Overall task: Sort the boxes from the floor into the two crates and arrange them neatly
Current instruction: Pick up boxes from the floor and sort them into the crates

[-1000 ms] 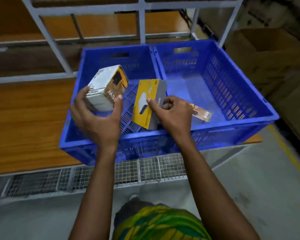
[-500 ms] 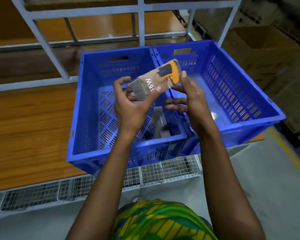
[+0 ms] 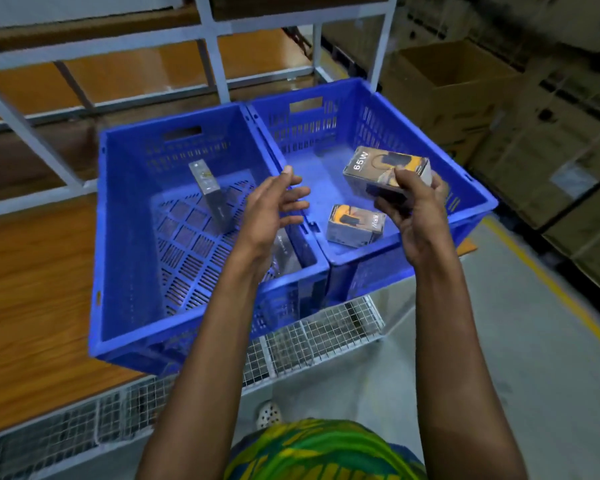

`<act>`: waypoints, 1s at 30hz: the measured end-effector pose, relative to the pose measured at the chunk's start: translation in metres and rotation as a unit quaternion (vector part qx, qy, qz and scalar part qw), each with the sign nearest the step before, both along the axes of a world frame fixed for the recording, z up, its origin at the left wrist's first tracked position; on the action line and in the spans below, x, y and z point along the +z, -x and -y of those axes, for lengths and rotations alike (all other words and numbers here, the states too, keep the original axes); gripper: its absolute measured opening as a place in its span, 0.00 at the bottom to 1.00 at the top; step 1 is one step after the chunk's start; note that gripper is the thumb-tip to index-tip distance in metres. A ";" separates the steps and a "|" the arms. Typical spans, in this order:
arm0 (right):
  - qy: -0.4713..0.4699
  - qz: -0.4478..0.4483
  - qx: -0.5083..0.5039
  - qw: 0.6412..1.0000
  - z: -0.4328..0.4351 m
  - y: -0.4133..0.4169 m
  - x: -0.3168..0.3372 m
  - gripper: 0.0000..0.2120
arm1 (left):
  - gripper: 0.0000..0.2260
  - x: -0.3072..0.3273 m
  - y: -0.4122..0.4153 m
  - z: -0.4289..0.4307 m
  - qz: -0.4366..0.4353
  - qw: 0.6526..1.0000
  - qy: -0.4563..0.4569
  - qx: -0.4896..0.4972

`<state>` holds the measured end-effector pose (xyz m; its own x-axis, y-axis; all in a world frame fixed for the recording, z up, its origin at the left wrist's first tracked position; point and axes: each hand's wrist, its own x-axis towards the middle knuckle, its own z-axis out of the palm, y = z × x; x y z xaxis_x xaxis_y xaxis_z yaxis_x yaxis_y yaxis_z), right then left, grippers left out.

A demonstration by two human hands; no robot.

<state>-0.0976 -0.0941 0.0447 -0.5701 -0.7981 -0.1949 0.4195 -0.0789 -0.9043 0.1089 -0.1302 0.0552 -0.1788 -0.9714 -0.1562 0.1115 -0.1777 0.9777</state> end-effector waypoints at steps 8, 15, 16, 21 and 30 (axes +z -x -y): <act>0.009 0.003 0.001 1.000 0.010 -0.001 0.012 0.31 | 0.15 0.005 0.020 -0.012 -0.055 0.998 -0.024 0.017; 0.010 -0.031 -0.051 0.998 -0.013 0.009 0.005 0.18 | 0.12 0.018 0.037 -0.029 -0.090 0.994 -0.002 -0.060; 0.011 -0.033 -0.070 0.997 -0.020 0.010 0.004 0.17 | 0.11 0.018 0.042 -0.035 -0.083 0.993 0.008 -0.079; 0.022 -0.032 -0.190 0.981 -0.073 0.004 -0.009 0.16 | 0.04 0.005 0.080 -0.067 -0.050 0.963 -0.002 -0.265; -0.095 -0.026 -0.432 0.897 -0.247 -0.050 -0.068 0.14 | 0.04 -0.074 0.105 -0.162 0.017 0.843 -0.121 -0.525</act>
